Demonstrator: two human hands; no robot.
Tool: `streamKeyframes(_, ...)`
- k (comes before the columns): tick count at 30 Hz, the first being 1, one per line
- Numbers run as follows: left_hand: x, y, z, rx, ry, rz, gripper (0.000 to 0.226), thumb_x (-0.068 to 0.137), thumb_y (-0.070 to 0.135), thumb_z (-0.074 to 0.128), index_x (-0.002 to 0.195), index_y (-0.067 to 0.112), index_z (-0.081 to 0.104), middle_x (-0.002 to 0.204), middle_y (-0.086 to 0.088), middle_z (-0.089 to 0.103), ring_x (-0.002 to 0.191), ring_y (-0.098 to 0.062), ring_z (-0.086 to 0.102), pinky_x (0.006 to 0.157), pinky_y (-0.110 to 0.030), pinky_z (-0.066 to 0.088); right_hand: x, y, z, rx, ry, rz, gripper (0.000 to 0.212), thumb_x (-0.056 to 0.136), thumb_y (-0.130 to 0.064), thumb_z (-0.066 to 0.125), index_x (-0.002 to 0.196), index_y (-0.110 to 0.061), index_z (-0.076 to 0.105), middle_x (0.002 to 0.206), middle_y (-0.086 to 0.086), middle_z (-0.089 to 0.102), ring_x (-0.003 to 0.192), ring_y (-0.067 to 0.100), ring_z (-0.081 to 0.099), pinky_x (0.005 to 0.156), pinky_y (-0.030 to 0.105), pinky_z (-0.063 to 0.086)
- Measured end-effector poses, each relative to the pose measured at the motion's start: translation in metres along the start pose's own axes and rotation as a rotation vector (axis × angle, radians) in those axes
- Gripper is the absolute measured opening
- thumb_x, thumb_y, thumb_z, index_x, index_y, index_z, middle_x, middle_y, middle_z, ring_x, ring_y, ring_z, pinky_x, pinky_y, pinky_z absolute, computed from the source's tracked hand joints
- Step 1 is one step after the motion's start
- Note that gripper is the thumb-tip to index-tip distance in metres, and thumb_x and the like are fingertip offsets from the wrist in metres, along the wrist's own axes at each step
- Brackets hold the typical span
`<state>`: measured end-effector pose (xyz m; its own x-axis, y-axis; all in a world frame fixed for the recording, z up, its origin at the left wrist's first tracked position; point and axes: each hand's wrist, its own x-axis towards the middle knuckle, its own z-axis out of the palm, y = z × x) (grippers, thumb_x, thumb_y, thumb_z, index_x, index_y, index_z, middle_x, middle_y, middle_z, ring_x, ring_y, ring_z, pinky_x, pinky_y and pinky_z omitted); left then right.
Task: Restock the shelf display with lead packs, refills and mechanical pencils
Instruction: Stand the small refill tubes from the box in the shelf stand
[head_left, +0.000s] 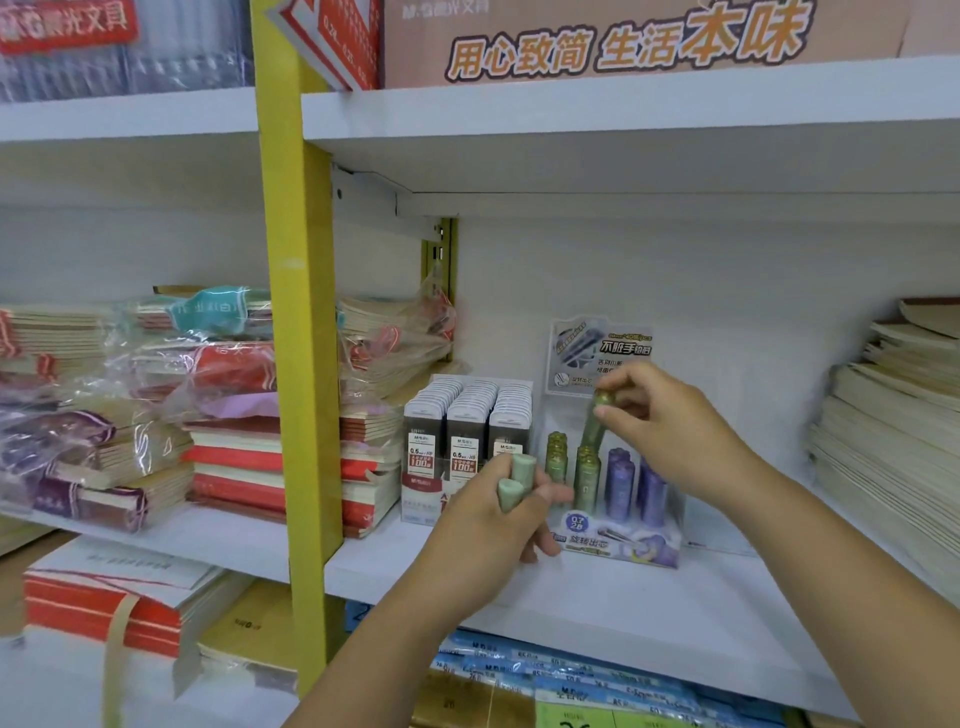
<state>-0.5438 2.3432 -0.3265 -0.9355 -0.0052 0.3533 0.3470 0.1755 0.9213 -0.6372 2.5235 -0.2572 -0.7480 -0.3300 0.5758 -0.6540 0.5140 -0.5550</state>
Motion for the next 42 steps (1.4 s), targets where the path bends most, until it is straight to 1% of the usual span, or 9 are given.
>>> streamKeyframes(7,-0.001,-0.001,-0.001,-0.085,-0.002,-0.05,0.017,0.098,0.03,0.059,0.102,0.045,0.066,0.099,0.006,0.076,0.064,-0.013,0.067,0.051,-0.029,0.055,0.011,-0.002,0.003,-0.101,-0.187,0.062,0.017,0.086,-0.02,0.071,0.09,-0.03,0.058,0.088,0.003,0.069,0.083,0.018,0.065,0.078,0.033,0.051)
streamKeyframes(11,0.0,0.0,-0.002,-0.009,0.007,-0.047,0.012,0.099,0.03,0.057,0.104,0.04,0.062,0.098,0.011,0.076,0.058,-0.01,0.063,0.044,-0.024,0.046,0.014,0.0,0.004,-0.152,-0.213,0.048,0.019,0.087,-0.021,0.07,0.092,-0.033,0.055,0.081,0.001,0.068,0.068,0.012,0.06,0.069,0.031,0.048)
streamKeyframes(16,0.001,0.0,-0.003,-0.032,-0.013,-0.073,0.007,0.097,0.03,0.061,0.101,0.035,0.062,0.099,0.003,0.076,0.059,-0.009,0.06,0.047,-0.024,0.042,0.014,-0.001,0.002,-0.288,-0.246,0.044,0.01,0.091,-0.027,0.064,0.082,-0.031,0.065,0.092,-0.01,0.07,0.09,0.01,0.064,0.085,0.031,0.05)
streamKeyframes(20,-0.001,0.003,-0.003,-0.117,-0.038,-0.105,0.011,0.084,0.028,0.071,0.094,0.034,0.067,0.093,-0.006,0.074,0.066,-0.012,0.062,0.051,-0.027,0.043,0.003,-0.01,0.004,-0.403,-0.124,-0.051,0.02,0.097,-0.027,0.054,0.105,-0.024,0.071,0.103,-0.011,0.067,0.1,0.011,0.059,0.085,0.028,0.044)
streamKeyframes(24,-0.003,0.007,-0.007,-0.133,-0.053,-0.073,0.009,0.089,0.024,0.068,0.097,0.028,0.071,0.096,-0.009,0.076,0.066,-0.012,0.06,0.054,-0.025,0.047,-0.031,-0.032,0.014,0.047,-0.002,-0.109,0.017,0.092,-0.036,0.056,0.1,-0.038,0.07,0.093,-0.027,0.067,0.089,-0.006,0.059,0.076,0.011,0.045)
streamKeyframes(27,-0.004,0.01,-0.009,-0.078,-0.08,-0.039,0.011,0.097,0.021,0.063,0.104,0.018,0.07,0.084,0.0,0.074,0.066,-0.013,0.058,0.054,-0.024,0.047,-0.048,-0.038,0.023,0.216,-0.133,-0.056,0.022,0.087,-0.035,0.065,0.107,-0.044,0.068,0.093,-0.02,0.069,0.079,-0.004,0.062,0.067,0.011,0.046)
streamKeyframes(34,-0.01,0.018,-0.019,-0.124,-0.07,-0.057,0.021,0.097,0.021,0.063,0.117,0.026,0.066,0.1,-0.002,0.077,0.069,-0.008,0.064,0.042,-0.019,0.041,-0.049,-0.033,0.008,0.585,0.0,0.049,0.028,0.085,-0.006,0.069,0.096,-0.031,0.07,0.095,-0.002,0.072,0.092,0.012,0.068,0.076,0.018,0.052)
streamKeyframes(39,-0.009,0.018,-0.023,-0.128,0.098,-0.025,0.02,0.091,0.019,0.07,0.102,0.035,0.074,0.074,0.011,0.07,0.046,-0.003,0.045,0.039,-0.016,0.033,-0.056,-0.024,-0.01,0.452,-0.218,0.11,0.021,0.085,-0.009,0.069,0.089,-0.03,0.073,0.09,0.005,0.072,0.072,0.017,0.066,0.07,0.028,0.055)
streamKeyframes(42,-0.009,0.019,-0.021,-0.076,0.135,0.054,0.027,0.09,0.018,0.072,0.097,0.044,0.075,0.08,0.005,0.068,0.046,-0.001,0.042,0.041,-0.014,0.033,-0.057,-0.025,-0.01,0.385,-0.211,0.12,0.008,0.077,-0.024,0.077,0.082,-0.03,0.075,0.081,0.006,0.073,0.07,0.019,0.066,0.069,0.032,0.056)
